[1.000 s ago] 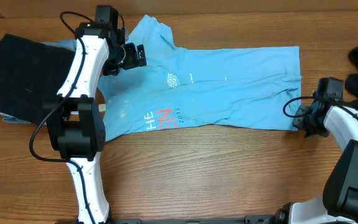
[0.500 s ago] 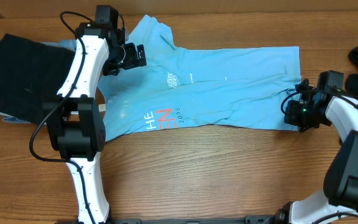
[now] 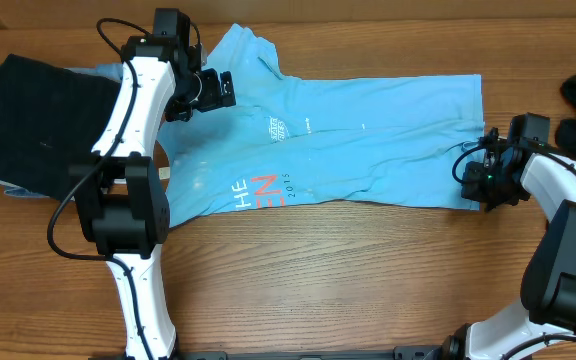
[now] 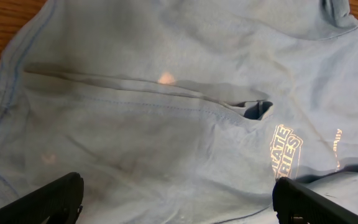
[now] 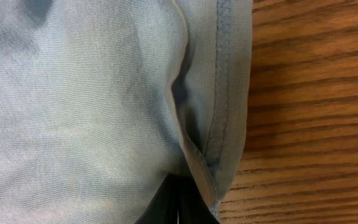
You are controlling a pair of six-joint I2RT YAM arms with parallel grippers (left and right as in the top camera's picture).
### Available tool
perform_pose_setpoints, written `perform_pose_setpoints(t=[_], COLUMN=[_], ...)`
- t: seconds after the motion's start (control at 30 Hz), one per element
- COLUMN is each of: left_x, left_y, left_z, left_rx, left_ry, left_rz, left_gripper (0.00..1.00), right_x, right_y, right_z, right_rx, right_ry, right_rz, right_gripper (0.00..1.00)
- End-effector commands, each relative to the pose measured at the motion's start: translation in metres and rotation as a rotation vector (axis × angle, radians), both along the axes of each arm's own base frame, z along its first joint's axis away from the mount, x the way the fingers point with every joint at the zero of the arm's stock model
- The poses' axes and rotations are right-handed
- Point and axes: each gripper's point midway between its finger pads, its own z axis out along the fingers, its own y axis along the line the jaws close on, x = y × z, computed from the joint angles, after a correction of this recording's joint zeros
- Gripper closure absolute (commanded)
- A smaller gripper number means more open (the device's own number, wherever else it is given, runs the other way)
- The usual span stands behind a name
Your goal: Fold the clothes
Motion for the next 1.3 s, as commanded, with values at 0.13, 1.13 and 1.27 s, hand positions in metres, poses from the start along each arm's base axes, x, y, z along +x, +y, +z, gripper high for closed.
perform_pose_setpoints(t=[0.13,1.13,1.27], left_x=[-0.004,-0.218,-0.222], left_y=[-0.003,0.033,0.06], left_z=[0.012,-0.088,-0.09], left_rx=[0.003,0.257,0.399], left_ry=[-0.026,0.665,0.669], left_rz=[-0.124,-0.007,0.051], left_gripper=[0.0,0.96,0.96], right_x=[0.004,-0.005,-0.022], right_y=[-0.001,0.004,-0.034], right_z=[0.004,-0.005,-0.007], right_rx=[0.006,0.028,-0.171], right_ry=[-0.007,0.011,0.09], right_rz=[-0.029,-0.028,-0.157], right_gripper=[0.96,0.96,0.96])
